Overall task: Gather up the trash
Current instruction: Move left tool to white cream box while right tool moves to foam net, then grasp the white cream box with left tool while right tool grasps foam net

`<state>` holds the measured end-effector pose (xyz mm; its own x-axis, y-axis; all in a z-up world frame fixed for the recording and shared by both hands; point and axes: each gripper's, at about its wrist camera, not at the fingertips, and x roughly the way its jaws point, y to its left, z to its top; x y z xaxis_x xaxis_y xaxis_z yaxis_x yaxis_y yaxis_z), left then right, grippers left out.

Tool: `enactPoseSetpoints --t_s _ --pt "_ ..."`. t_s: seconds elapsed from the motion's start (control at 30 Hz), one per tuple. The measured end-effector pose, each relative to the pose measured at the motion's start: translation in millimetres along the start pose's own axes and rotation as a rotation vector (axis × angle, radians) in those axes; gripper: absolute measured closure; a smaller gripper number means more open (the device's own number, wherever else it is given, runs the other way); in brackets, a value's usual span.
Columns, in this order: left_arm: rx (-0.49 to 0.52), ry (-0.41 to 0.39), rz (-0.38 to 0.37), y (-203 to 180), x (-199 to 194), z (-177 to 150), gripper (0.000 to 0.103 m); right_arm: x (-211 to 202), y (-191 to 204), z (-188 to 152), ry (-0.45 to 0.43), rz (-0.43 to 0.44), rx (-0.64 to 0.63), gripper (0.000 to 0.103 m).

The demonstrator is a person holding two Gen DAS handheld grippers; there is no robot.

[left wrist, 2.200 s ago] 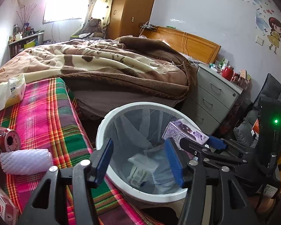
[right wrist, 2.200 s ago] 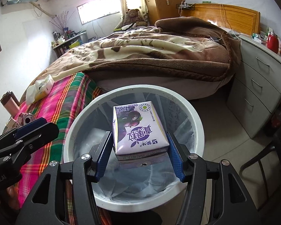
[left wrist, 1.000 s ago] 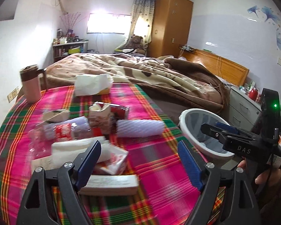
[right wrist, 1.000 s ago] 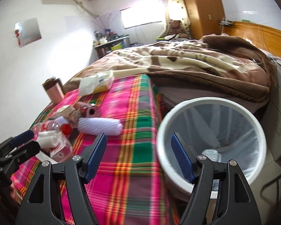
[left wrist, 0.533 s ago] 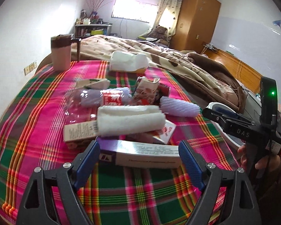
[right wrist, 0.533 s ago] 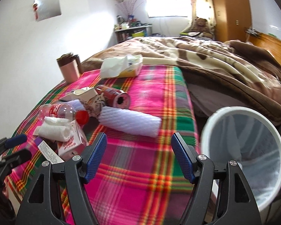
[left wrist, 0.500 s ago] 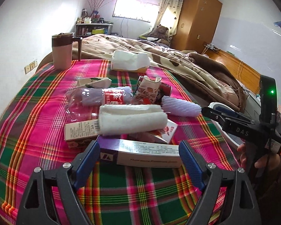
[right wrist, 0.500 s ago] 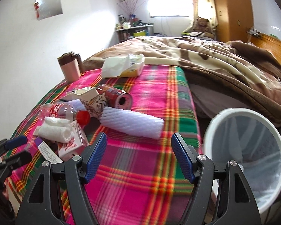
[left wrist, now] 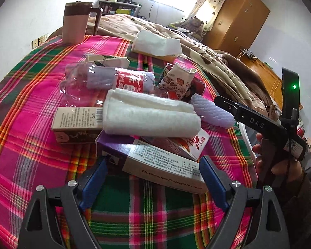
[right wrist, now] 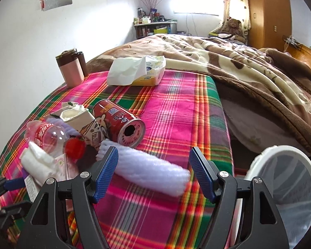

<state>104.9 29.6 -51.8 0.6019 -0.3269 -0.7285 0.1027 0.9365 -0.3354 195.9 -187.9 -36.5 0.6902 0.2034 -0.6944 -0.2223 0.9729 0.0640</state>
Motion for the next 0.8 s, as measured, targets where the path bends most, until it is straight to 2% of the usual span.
enactPoseSetpoints --t_s 0.17,0.37,0.53,0.67,0.8 --pt "-0.024 0.031 -0.005 -1.8 13.3 2.7 0.008 13.4 0.5 3.7 0.034 0.036 0.001 0.03" --pt "-0.031 0.049 -0.003 -6.2 24.7 9.3 0.006 26.3 0.3 4.2 0.073 0.088 0.002 0.03" --pt "-0.015 0.046 0.022 -13.8 27.1 10.3 0.005 31.1 -3.4 2.6 0.109 0.162 0.036 0.03" --pt "0.005 0.052 0.013 -19.7 29.3 8.2 0.005 31.9 -3.3 -1.3 0.13 0.21 0.049 0.03" --pt "0.063 0.069 0.047 -28.4 31.7 4.8 0.005 28.0 -2.0 -5.5 0.15 0.246 0.052 0.03"
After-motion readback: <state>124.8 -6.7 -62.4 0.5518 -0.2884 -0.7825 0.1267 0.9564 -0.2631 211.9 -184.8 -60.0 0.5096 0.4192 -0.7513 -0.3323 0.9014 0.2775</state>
